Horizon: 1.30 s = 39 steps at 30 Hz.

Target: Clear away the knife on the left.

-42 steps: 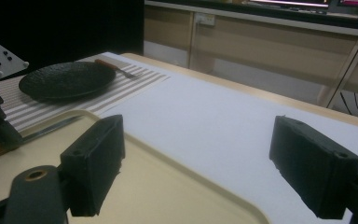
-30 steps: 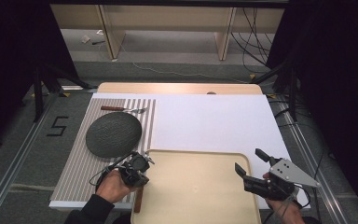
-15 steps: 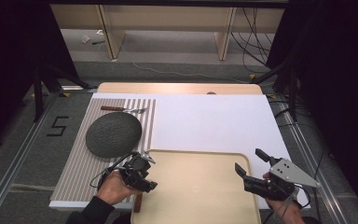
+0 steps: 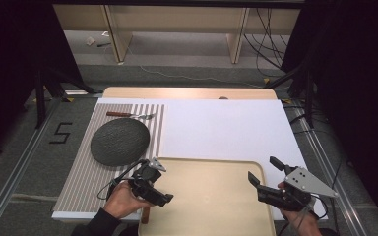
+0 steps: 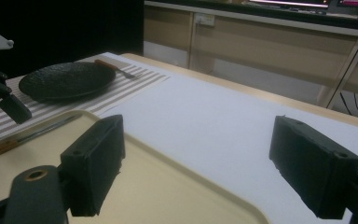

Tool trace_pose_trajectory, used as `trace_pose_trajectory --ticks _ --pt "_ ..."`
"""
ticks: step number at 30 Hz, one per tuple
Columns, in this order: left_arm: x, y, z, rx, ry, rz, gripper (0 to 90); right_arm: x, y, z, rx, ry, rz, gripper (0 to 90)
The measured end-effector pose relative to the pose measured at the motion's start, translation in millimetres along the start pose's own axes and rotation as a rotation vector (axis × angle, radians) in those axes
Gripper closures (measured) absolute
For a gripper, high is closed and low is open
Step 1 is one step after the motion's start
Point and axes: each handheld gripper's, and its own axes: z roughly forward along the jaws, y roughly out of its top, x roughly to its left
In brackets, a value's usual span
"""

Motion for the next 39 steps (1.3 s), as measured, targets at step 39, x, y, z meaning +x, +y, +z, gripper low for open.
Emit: trace_pose_trajectory --ticks 39 --pt "-17.2 -9.7 -46.1 -0.57 0.004 0.076 11.3 -0.2 0.1 -0.2 0.0 0.001 0.001 19.0"
